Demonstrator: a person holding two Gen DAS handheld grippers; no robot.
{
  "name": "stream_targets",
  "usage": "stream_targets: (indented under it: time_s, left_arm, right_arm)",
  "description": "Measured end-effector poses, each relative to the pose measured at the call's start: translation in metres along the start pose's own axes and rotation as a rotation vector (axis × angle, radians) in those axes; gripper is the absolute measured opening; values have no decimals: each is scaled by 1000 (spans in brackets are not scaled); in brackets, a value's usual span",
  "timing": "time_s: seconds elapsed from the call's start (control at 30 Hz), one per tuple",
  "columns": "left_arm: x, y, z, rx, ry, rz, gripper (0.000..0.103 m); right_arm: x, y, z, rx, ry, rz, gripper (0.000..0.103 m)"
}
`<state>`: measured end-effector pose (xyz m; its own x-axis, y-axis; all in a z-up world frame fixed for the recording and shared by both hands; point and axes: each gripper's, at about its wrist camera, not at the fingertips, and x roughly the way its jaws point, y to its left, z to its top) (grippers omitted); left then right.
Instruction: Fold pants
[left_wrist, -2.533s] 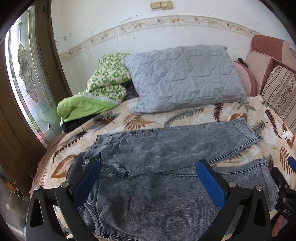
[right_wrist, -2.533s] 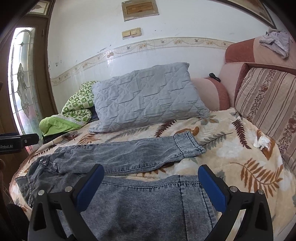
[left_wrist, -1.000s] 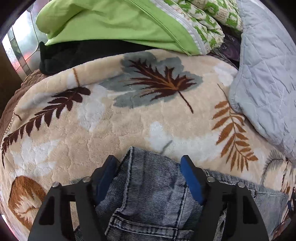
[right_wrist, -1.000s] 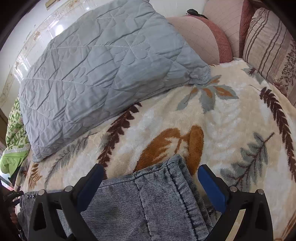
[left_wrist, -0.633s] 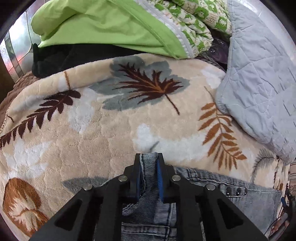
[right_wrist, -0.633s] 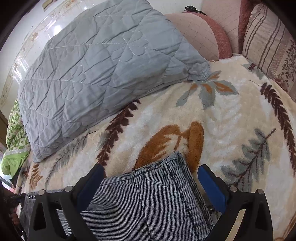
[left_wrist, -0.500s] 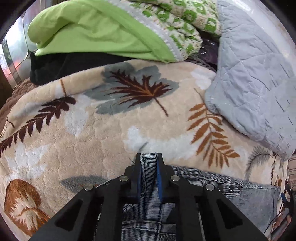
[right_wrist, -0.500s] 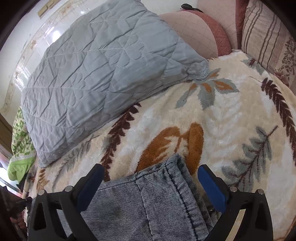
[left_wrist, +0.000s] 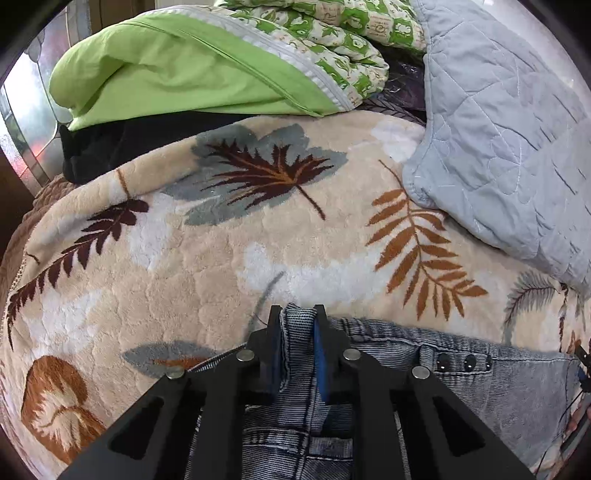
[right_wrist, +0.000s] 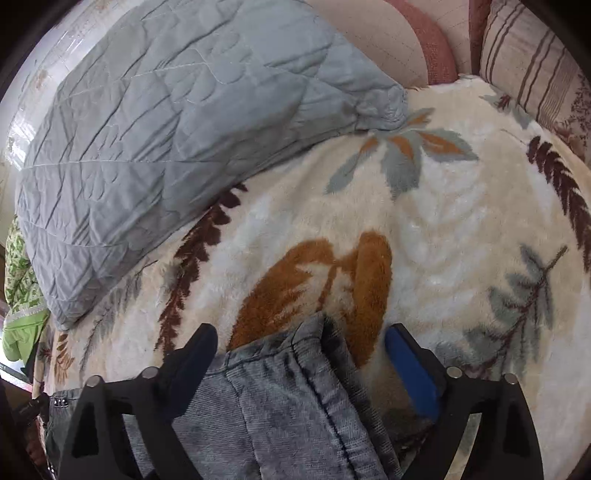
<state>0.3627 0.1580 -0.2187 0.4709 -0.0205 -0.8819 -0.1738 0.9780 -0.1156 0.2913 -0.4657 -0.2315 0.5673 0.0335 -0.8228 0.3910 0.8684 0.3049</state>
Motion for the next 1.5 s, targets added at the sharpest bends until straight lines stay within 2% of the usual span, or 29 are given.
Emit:
stream_targets:
  time_s: [0.03,0.07,0.13,0.17,0.2,0.3,0.47,0.63,0.8,0.9,1.07,1.2,1.27,1.4,1.5]
  left_arm:
    - [-1,1,0,-6,-3,-6,14]
    - [-3,2,0,-13,-8,-8,13]
    - [-10,2,0,-15,-28,-7,12]
    - [-15,3,0,-19,-44,-8,12]
    - [-20,3,-1,-23,-57,-9,12]
    - [-42,4,-1,-35,-101,-32,12]
    - [-90,12,-11,-75,-181,-110,11]
    - [-145,19,-37,-105,-254,-184,11]
    - [-199,34,-82,-102,-344,-249,11]
    - [-217,55,-120,-96,-372,-253,11]
    - [-222,90,-170,-31,-324,-166,11]
    - [-208,117,-201,0,-264,-104,11]
    - [-194,127,-212,19,-223,-49,11]
    - [-172,144,-229,0,-150,-45,11]
    - [-172,153,-229,-23,-134,-82,12]
  right_arm:
    - [0,2,1,-15,2,-7,65]
    - [1,5,1,-32,6,-33,60]
    - [1,8,1,-77,11,-104,37]
    - [-1,8,0,-89,7,-117,33]
    - [-4,6,1,-82,5,-104,27]
    - [-19,1,2,-43,-11,-37,18]
    - [-57,11,-8,-52,-34,51,17]
    - [-99,14,-30,-30,-63,96,17]
    - [-156,-10,-68,39,-124,164,17]
    - [-195,-30,-98,71,-169,220,17]
    - [-241,-49,-154,83,-159,272,17]
    - [-257,-61,-198,48,-87,225,17]
    - [-257,-71,-217,49,-43,199,17]
    - [-250,-90,-242,42,44,143,16]
    - [-247,-99,-252,33,87,130,17]
